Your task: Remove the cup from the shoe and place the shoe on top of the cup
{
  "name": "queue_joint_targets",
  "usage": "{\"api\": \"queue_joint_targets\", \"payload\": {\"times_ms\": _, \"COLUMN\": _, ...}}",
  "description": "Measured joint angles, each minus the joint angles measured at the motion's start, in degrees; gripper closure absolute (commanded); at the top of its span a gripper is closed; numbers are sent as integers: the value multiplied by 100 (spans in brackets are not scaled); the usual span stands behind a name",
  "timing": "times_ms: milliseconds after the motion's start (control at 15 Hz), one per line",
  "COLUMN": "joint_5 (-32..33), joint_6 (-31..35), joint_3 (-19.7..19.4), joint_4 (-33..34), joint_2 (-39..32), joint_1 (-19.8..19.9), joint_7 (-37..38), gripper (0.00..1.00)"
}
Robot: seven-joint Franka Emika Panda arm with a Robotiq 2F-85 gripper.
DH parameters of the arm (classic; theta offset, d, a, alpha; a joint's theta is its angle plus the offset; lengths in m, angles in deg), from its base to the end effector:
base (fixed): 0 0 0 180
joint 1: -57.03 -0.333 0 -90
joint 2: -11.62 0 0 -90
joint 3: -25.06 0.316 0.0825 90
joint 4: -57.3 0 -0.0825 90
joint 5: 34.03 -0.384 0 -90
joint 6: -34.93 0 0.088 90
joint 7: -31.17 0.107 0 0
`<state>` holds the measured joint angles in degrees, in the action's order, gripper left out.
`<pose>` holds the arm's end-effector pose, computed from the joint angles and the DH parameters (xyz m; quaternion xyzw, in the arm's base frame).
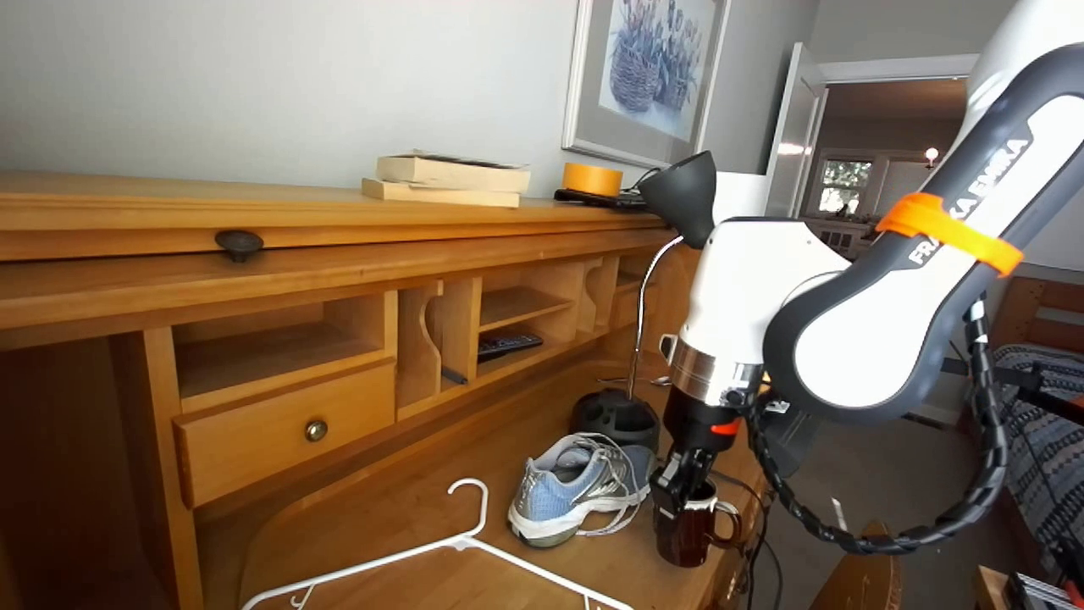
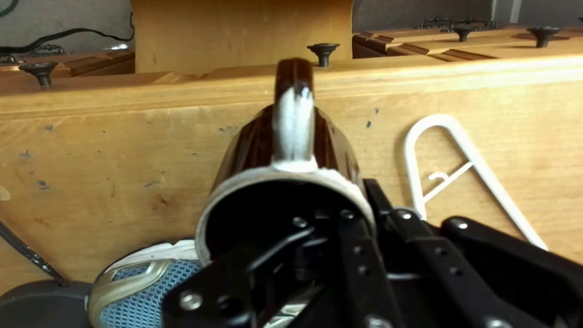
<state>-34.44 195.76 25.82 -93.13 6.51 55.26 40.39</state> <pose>0.4415 0.0193 0.2266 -0.9970 0.0617 -0.0457 0.0066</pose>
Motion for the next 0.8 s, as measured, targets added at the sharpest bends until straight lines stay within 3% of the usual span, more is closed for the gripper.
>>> {"api": "queue_joint_targets", "payload": {"times_ms": 600, "joint_5": 219, "joint_6": 1442, "joint_3": -511, "joint_4": -25, "joint_2": -847, "joint_1": -197, "joint_7": 200, "gripper": 98}}
{"api": "queue_joint_targets", "payload": {"times_ms": 667, "joint_5": 219, "joint_6": 1502, "joint_3": -585, "joint_4": -24, "joint_2": -869, "joint_1": -257, "joint_7": 200, "gripper": 69}}
{"api": "queue_joint_targets", "payload": {"times_ms": 800, "joint_5": 218, "joint_6": 1597, "joint_3": -737, "joint_4": -19, "joint_2": -909, "joint_1": -384, "joint_7": 200, "gripper": 58}}
